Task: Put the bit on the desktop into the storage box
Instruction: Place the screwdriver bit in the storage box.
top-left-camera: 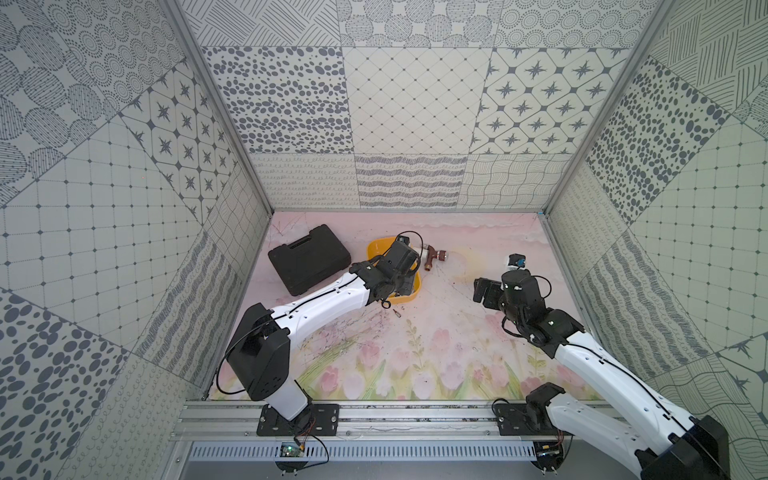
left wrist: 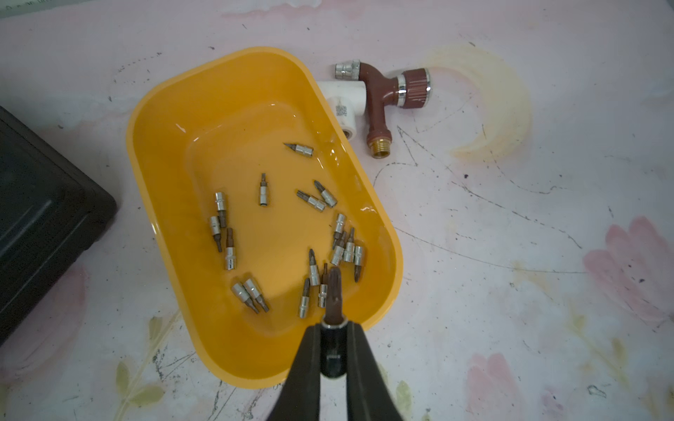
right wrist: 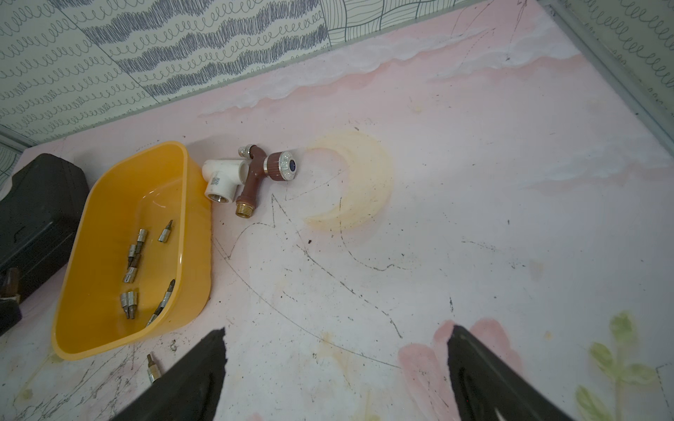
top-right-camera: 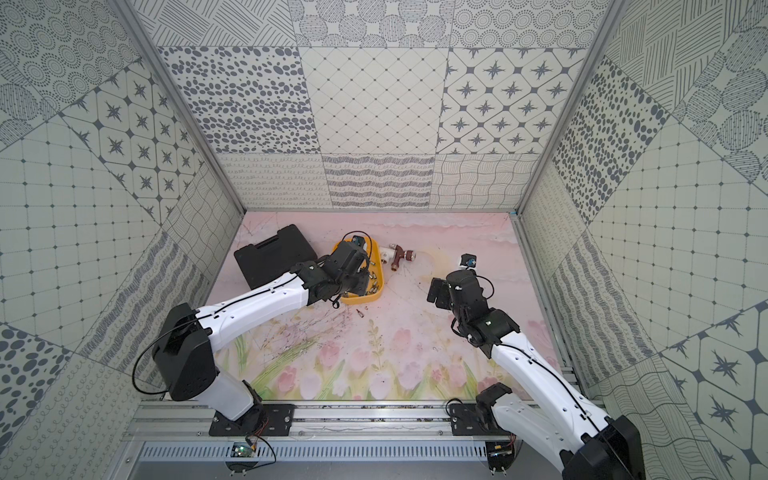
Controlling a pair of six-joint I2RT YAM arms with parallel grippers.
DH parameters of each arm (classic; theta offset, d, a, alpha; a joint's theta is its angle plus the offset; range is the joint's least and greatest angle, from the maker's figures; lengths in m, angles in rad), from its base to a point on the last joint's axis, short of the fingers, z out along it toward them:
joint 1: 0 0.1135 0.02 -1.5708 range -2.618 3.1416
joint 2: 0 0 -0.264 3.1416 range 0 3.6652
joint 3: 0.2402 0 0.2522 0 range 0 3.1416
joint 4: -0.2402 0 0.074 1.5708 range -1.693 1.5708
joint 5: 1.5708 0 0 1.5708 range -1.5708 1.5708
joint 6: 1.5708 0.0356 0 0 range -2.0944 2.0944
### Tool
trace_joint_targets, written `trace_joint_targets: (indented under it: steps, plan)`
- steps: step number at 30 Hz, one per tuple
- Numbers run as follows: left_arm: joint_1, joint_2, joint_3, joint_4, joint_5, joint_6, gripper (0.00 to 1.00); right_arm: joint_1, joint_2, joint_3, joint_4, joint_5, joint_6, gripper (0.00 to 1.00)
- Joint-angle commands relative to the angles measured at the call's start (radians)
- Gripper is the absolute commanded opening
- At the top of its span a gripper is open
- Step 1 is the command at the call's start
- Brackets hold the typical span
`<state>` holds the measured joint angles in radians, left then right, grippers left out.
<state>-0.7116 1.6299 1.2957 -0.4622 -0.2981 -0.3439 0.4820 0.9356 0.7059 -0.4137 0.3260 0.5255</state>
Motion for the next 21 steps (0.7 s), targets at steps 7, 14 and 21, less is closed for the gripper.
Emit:
trace_joint_targets:
  steps: [7,14,21]
  plan:
    - [0.180,0.182,0.112,0.008,0.086,0.080,0.05,-0.005,-0.006,-0.005,0.045,-0.011,0.011,0.97]
    - [0.240,0.318,0.205,0.055,0.095,0.093,0.03,-0.006,-0.012,-0.014,0.053,-0.024,0.027,0.97]
    - [0.249,0.434,0.325,0.019,0.039,0.156,0.03,-0.005,-0.029,-0.018,0.055,-0.024,0.032,0.97]
